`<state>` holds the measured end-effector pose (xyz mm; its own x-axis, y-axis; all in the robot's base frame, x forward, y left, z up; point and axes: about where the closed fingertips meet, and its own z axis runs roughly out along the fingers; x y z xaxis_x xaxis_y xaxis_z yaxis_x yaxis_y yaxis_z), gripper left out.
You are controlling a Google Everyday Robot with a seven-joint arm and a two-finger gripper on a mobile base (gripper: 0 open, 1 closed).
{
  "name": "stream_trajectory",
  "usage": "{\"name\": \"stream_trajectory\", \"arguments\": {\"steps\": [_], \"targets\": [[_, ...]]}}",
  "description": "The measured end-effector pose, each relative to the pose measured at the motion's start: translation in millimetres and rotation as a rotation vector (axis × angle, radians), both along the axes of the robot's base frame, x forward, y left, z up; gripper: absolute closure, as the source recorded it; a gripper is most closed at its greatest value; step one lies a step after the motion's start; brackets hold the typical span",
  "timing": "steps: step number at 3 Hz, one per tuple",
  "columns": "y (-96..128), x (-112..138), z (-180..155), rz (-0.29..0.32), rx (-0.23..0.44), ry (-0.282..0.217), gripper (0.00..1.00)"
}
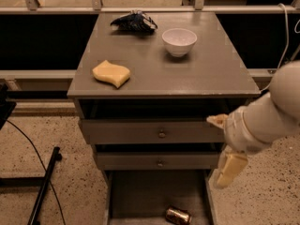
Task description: Pick orange can from bottom drawer and place on counter
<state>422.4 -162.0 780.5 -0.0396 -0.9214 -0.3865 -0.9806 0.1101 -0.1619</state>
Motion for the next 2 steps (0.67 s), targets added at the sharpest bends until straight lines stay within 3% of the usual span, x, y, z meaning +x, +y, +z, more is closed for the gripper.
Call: {"name": "stream_trajectory", "arguments": {"steps": [1, 2], "targets": [[-24, -9, -83, 0.024, 0.008, -0.104, 0.0], [-23, -5, -95, 0.021, 0.0, -0.079, 0.0]]}}
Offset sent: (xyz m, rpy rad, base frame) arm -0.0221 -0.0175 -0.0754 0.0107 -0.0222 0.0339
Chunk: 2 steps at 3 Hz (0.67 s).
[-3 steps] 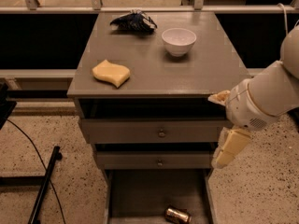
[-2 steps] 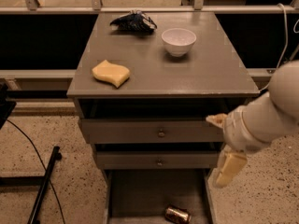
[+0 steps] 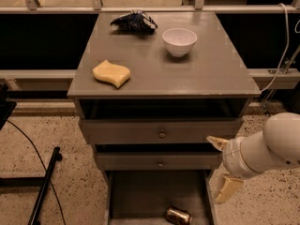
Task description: Pick orange can from bottom drawer and place on counter
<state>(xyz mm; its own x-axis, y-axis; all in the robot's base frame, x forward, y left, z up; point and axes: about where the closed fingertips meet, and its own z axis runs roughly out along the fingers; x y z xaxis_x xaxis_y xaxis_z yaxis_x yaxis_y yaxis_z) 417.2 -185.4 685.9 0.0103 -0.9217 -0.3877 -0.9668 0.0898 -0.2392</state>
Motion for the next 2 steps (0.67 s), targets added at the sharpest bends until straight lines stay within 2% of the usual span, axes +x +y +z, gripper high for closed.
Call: {"name": "stream_trajectory", "arguments": {"steps": [1, 2], "targets": [[15, -7, -55, 0.027, 0.074, 0.01, 0.0], [34, -13, -142, 0.058, 0.127, 0.008, 0.0]]}}
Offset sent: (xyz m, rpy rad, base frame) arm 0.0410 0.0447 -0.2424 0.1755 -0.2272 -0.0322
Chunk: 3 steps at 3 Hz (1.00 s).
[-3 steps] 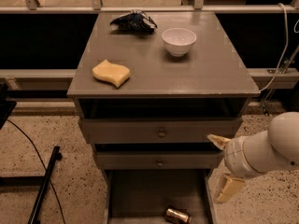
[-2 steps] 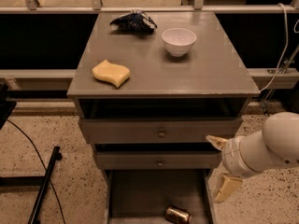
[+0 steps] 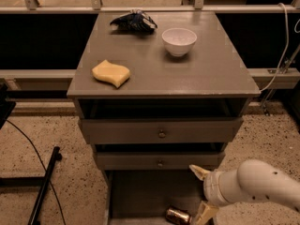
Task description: Pick orange can from bottom drawer and place on counter
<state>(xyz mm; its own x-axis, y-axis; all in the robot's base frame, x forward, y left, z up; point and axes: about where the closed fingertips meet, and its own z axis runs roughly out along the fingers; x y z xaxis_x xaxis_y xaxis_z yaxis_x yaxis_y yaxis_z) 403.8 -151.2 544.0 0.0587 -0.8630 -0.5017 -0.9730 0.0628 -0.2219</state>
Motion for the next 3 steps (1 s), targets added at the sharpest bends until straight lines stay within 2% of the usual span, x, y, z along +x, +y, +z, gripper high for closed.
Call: {"name": "stream_trajectory", "arguments": {"steps": [1, 2, 3], "targets": [[9, 13, -34, -0.007, 0.096, -0.076, 0.0], [6, 12, -44, 0.013, 0.114, -0.105, 0.0], [-3, 27, -71, -0.023, 0.086, -0.085, 0.0]]}}
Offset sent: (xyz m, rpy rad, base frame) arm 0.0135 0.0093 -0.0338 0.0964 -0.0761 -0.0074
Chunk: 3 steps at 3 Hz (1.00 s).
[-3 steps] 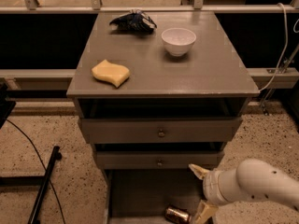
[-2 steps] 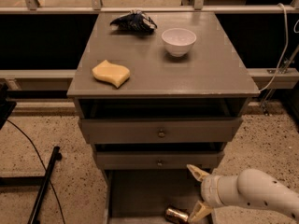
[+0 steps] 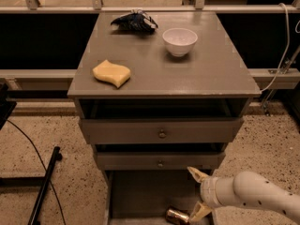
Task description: Pick orange can from bottom drawer and place on counter
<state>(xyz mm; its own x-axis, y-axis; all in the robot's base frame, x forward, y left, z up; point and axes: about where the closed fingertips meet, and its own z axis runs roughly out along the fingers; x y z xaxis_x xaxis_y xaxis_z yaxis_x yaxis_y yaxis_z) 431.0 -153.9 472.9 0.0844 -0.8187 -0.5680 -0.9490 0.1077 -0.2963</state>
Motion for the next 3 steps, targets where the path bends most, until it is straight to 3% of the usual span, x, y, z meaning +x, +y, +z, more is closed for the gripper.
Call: {"name": "stream_trajectory", "arguments": {"steps": [2, 3], "targets": [[-54, 21, -92, -0.116, -0.067, 0.12, 0.0], [-64, 25, -133, -0.112, -0.059, 0.176, 0.0]]}}
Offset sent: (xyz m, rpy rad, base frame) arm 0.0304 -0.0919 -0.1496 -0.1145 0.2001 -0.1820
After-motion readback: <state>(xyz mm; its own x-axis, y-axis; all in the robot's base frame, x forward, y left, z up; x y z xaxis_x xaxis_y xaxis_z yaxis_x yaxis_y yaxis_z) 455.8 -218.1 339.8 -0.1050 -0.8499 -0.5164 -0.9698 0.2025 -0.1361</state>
